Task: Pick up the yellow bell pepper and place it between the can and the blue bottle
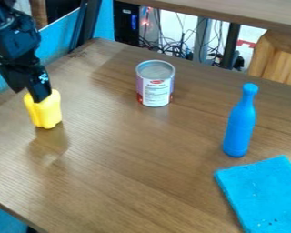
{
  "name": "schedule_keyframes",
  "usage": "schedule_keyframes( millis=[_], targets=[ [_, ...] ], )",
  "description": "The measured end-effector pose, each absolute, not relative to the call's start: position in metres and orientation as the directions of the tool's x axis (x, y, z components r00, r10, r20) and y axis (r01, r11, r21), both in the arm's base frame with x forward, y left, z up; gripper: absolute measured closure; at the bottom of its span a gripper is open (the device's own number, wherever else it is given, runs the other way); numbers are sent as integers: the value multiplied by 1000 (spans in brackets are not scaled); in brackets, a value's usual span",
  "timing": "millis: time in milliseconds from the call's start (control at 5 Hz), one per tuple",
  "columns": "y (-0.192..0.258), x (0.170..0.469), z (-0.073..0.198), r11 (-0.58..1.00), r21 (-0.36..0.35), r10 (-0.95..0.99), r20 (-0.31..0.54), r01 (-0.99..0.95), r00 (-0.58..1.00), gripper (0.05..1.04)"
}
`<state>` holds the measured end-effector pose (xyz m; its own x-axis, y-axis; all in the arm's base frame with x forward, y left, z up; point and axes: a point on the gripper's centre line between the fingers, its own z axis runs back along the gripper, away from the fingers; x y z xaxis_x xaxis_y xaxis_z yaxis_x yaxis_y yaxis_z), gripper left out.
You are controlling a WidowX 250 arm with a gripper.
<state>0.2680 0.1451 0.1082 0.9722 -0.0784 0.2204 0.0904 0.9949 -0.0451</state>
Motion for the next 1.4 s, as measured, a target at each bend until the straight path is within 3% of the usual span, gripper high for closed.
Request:
schedule_keyframes(
  millis=[400,800,1000,1400],
  targets=[
    [139,275,105,995,-74,-49,276,72,960,617],
    [137,276,105,994,-90,-32,291,61,956,926],
    [127,273,107,985,-161,-14,272,59,962,992],
    [93,276,150,961,-254,-24,314,108,949,995]
  ],
)
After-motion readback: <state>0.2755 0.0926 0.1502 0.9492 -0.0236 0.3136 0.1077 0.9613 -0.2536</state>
